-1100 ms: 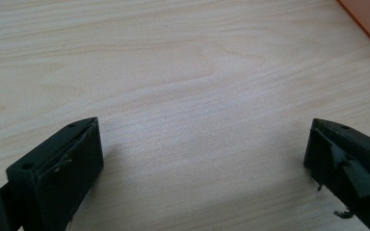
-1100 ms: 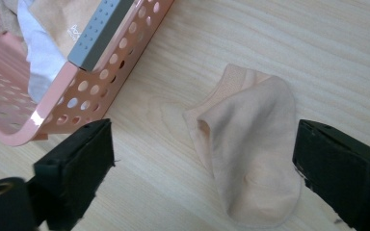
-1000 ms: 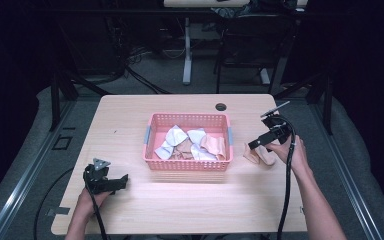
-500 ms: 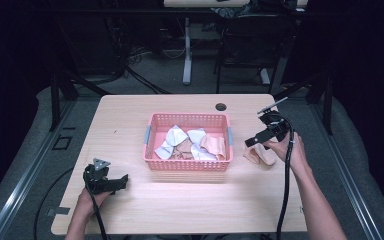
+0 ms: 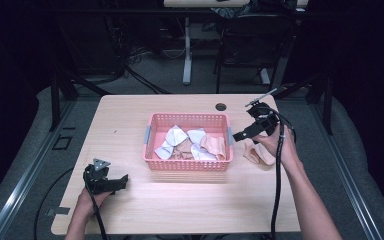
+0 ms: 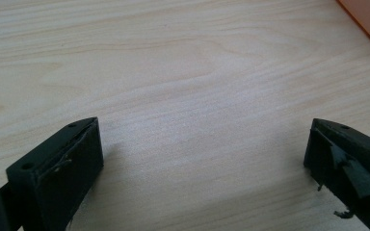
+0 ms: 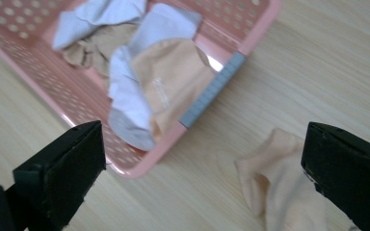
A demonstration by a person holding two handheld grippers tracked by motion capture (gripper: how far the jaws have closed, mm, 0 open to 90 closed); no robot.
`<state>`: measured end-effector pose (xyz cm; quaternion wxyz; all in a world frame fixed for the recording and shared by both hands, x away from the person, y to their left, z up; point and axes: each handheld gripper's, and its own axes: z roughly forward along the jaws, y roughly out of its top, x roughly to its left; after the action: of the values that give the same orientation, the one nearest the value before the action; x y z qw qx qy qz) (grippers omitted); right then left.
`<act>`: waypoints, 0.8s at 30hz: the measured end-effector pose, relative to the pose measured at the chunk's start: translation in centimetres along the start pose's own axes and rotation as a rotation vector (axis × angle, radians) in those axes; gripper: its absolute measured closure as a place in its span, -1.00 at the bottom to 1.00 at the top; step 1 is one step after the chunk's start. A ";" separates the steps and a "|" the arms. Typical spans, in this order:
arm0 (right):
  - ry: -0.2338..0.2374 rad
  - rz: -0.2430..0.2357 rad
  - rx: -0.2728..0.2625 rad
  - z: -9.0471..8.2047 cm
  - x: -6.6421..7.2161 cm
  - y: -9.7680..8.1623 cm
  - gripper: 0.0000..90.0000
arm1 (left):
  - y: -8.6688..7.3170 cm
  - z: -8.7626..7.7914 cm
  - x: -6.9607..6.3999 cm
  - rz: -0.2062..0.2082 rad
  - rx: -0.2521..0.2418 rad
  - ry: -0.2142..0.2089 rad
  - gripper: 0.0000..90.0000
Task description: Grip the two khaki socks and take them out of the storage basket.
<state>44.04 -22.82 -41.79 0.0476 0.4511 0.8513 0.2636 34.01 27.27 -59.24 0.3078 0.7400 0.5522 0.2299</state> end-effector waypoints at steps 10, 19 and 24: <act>0.062 -0.055 0.013 1.9 3.2 2.7 -0.97 | 0.0 0.0 0.0 -0.001 0.000 0.000 -1.00; 0.091 -0.118 0.078 4.9 4.6 3.6 -0.93 | 0.0 0.0 0.0 0.000 0.001 0.000 -1.00; 0.093 -0.132 0.111 6.5 5.0 4.0 -0.86 | 0.0 0.0 0.0 -0.001 0.001 0.000 -1.00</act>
<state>46.16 -14.41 -44.55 0.0002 0.3831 0.8938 0.2333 33.99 27.26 -59.24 0.3075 0.7398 0.5528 0.2292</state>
